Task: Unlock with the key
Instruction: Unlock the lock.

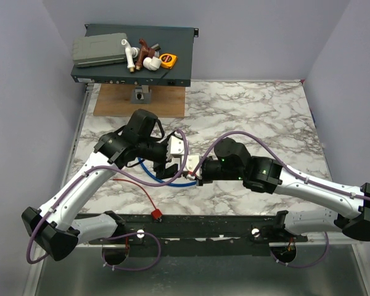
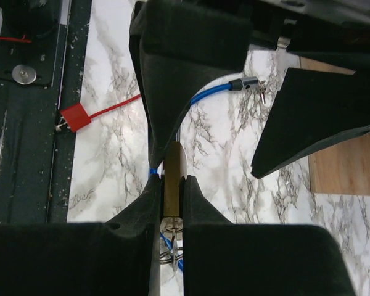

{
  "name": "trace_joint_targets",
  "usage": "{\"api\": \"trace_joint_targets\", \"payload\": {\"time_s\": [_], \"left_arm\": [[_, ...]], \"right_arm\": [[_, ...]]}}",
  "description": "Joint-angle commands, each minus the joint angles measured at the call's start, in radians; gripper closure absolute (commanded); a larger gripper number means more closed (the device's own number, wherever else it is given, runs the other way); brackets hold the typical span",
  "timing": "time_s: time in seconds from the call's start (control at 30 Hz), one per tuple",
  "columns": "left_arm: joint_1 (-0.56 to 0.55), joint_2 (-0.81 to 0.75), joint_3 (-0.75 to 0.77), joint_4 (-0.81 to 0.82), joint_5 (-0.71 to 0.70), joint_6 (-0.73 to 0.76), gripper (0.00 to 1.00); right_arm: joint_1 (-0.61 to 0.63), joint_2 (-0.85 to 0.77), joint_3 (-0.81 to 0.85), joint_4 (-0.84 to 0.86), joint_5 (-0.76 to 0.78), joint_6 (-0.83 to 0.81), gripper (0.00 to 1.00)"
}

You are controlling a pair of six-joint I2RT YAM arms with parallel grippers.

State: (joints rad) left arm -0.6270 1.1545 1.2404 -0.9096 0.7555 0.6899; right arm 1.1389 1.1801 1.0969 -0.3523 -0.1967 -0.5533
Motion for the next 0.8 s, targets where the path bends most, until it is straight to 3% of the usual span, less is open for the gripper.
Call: {"api": "trace_joint_targets", "payload": {"time_s": [0.0, 0.13, 0.27, 0.33, 0.43, 0.53, 0.67, 0.77], "left_arm": [[-0.013, -0.032, -0.044, 0.024, 0.046, -0.007, 0.27], [-0.015, -0.040, -0.064, 0.026, 0.056, -0.019, 0.30], [-0.020, -0.069, -0.104, 0.071, 0.043, -0.050, 0.26], [-0.021, -0.075, -0.107, 0.088, 0.040, -0.072, 0.33], [-0.027, -0.075, -0.098, 0.096, 0.039, -0.095, 0.56], [-0.031, -0.079, -0.090, 0.094, 0.051, -0.088, 0.70], [-0.045, -0.083, -0.095, 0.069, 0.040, -0.063, 0.98], [-0.051, -0.090, -0.107, 0.063, 0.029, -0.062, 1.00]], "right_arm": [[0.001, -0.006, 0.026, 0.165, 0.010, 0.044, 0.99], [0.002, -0.008, 0.013, 0.197, 0.022, 0.052, 0.99], [0.002, -0.007, 0.009, 0.214, 0.021, 0.067, 0.99], [0.001, -0.001, 0.010, 0.215, 0.012, 0.073, 0.99], [0.002, 0.008, 0.012, 0.215, 0.005, 0.081, 0.99], [0.002, 0.017, 0.020, 0.213, 0.006, 0.091, 0.99], [0.002, 0.014, 0.020, 0.208, 0.016, 0.095, 0.99], [0.001, 0.007, 0.018, 0.197, 0.028, 0.095, 0.99]]}}
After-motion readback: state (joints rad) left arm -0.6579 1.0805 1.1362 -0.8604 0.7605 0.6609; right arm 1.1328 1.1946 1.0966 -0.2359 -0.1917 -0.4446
